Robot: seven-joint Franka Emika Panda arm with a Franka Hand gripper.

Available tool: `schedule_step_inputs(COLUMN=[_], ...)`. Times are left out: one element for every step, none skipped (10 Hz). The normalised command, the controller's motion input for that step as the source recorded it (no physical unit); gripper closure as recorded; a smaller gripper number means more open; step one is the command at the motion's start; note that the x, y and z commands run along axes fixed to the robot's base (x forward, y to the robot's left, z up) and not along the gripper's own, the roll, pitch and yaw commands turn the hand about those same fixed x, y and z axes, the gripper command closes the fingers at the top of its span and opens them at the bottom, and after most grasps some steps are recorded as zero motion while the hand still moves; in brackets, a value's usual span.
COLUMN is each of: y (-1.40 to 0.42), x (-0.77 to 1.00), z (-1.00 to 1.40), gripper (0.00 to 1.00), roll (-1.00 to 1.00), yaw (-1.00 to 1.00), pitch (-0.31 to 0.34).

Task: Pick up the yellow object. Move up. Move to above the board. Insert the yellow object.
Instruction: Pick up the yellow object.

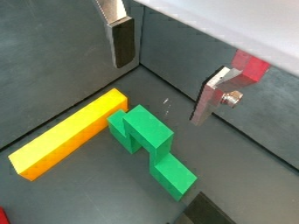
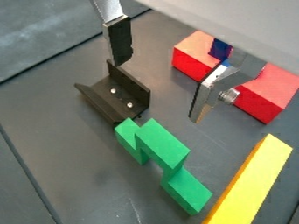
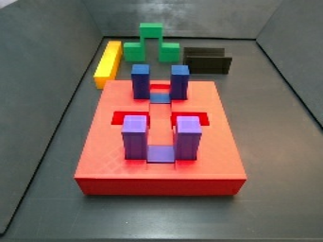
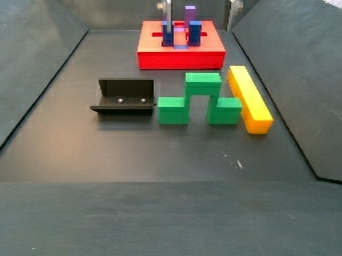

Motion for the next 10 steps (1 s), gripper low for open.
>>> schedule_step_inputs(y=[-0.66,-0.85,-0.84,-0.73,-0.41,0.0,0.28,0.36,0.13,-0.05], x=[-0.11,-0.38,-0.53,-0.55,-0.63,-0.49,-0.42,-0.46,-0.51,-0.57], z=[-0.47,-0.55,-0.58,-0.55,-0.53,-0.53,-0.56,-0.48,-0.49,-0.7], gripper=[0.0,0.0,0.0,0.0,0.0,0.0,0.0,0.0,0.0,0.0], roll=[0.1,0.22,0.23,0.18,0.08,0.0,-0.17,-0.11,-0.05,-0.02], yaw=[0.0,0.06,0.07,0.03,0.0,-0.07,-0.19,-0.22,-0.19,-0.08], pitch=[0.013,0.0,-0.013,-0.026,-0.026,0.0,0.097,0.093,0.054,0.03])
